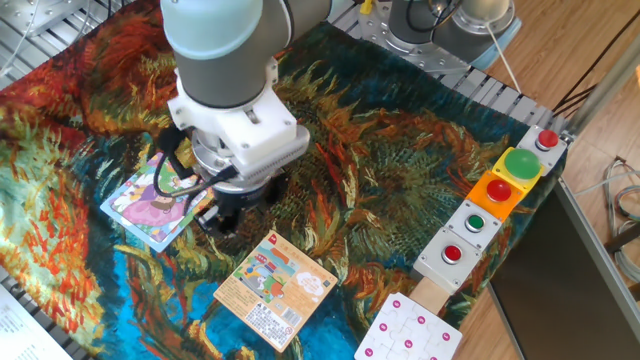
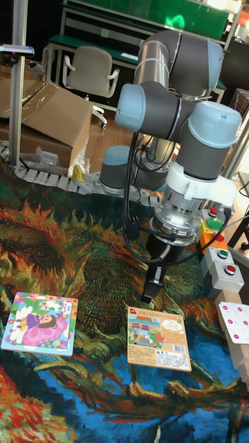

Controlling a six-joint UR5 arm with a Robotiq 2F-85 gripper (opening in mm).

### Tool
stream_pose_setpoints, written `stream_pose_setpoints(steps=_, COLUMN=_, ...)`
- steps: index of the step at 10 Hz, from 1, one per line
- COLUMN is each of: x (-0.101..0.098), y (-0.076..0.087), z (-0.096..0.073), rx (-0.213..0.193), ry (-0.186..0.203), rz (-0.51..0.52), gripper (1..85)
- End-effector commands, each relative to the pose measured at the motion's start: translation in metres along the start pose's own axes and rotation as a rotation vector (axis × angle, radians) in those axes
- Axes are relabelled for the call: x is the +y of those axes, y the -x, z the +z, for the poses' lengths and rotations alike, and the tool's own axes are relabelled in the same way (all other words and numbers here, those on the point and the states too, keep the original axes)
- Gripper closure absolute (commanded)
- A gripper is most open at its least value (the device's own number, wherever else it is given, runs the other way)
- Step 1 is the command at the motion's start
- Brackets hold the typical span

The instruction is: Assemble one piece of a puzzle

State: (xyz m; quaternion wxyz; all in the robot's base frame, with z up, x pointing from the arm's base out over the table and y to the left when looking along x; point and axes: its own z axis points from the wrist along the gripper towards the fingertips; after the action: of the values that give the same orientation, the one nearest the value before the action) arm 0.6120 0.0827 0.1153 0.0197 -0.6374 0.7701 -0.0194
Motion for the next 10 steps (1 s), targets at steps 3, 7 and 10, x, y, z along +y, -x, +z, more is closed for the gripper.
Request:
stream_pose_setpoints(steps=3, x=-0.008, y=0.013, z=0.011, rx=-0.02, ry=-0.001, rz=-0.047, gripper=46.0)
stream_pose_setpoints(steps=7, x=-0.015, y=0.033, z=0.039, rx=-0.053, ry=0.003, rz=-0.065, gripper=45.0)
stream_pose_setpoints(steps=10, x=-0.011, y=0.031, z=0.039, rx=-0.044, ry=0.019, rz=-0.055, gripper=38.7)
